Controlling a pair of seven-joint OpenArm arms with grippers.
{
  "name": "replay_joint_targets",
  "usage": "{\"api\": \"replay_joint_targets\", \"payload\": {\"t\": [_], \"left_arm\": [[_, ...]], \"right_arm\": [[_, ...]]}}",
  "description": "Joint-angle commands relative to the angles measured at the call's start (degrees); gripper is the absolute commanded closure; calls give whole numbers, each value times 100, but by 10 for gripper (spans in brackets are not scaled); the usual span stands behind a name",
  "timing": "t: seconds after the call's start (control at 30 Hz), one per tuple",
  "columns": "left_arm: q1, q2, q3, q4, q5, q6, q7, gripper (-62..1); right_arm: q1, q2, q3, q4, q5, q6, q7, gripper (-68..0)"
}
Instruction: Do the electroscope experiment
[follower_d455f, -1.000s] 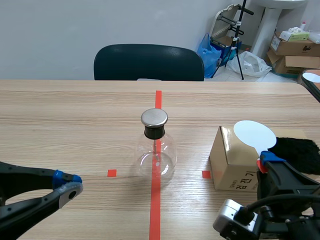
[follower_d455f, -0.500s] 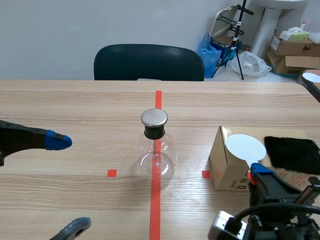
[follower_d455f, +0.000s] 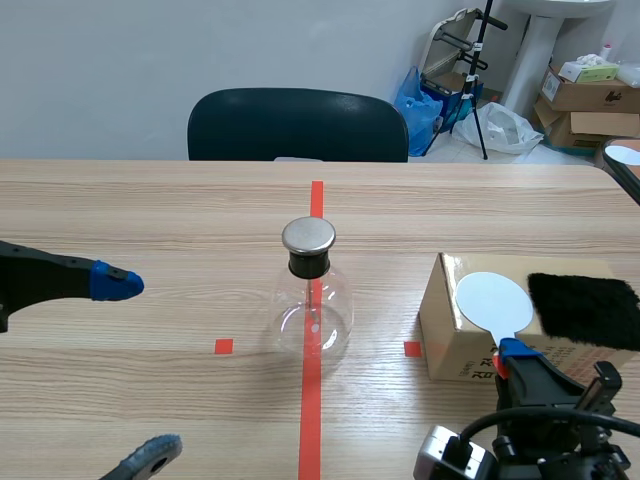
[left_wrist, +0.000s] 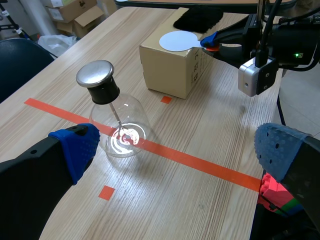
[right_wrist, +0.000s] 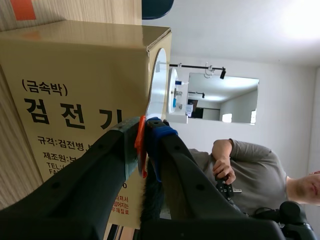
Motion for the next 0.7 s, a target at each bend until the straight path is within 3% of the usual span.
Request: {"api": "replay_joint_targets", "payload": {"t": [0.0,0.53,0.67], "left_arm": [[-2,31,0,26,-59,-9,-79,-623],[-2,31,0,26,-61,-9,-76,-623],[-2,31,0,26,-63,-9,-79,-623]], "right_arm": [[48,39,9,37,79,-328,-17,-10],[50,42,11,37,79,-328,-20,-16],[50,42,9,37,79,-328,-17,-134]]}}
